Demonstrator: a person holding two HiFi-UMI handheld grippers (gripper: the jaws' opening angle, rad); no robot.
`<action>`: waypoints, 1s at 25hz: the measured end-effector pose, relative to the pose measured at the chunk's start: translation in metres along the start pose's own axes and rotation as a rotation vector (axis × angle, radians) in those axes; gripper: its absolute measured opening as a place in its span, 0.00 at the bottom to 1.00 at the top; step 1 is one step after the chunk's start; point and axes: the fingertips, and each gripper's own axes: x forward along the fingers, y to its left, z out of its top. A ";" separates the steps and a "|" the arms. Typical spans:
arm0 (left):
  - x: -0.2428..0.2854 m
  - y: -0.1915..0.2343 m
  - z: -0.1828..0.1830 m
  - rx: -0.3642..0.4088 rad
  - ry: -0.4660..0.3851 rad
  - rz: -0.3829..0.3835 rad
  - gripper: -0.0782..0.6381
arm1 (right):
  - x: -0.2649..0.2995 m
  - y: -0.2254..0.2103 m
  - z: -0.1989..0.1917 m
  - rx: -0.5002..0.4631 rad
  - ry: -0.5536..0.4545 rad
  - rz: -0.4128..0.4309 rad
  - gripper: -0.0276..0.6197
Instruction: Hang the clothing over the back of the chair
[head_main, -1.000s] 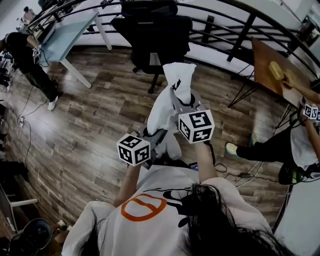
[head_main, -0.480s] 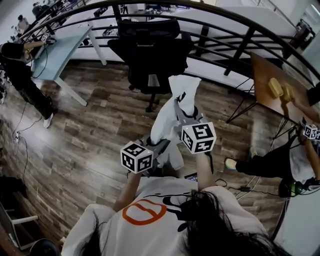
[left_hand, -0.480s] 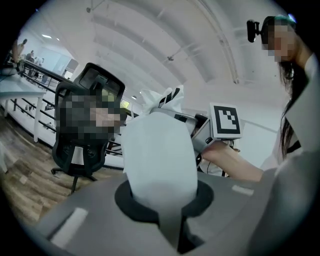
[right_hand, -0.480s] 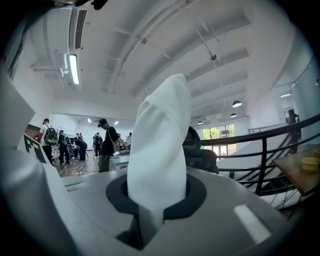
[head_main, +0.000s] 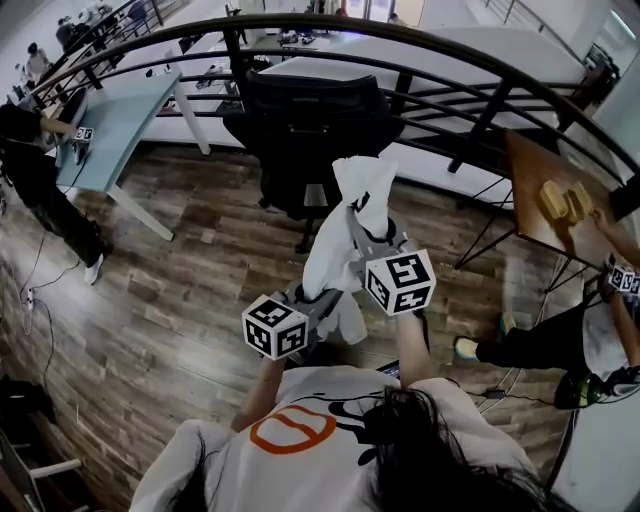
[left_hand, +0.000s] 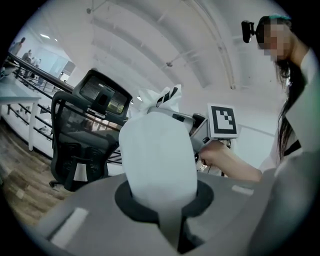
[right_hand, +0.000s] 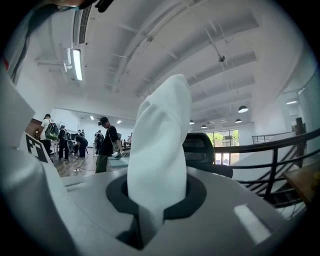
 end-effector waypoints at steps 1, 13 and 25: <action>-0.002 0.006 0.008 -0.001 -0.012 -0.005 0.33 | 0.009 0.002 0.007 -0.013 -0.007 0.007 0.16; -0.002 0.054 0.110 0.142 -0.099 -0.123 0.33 | 0.082 -0.008 0.094 -0.121 -0.135 0.042 0.16; 0.022 0.062 0.201 0.215 -0.218 -0.154 0.33 | 0.119 -0.042 0.170 -0.228 -0.175 0.104 0.16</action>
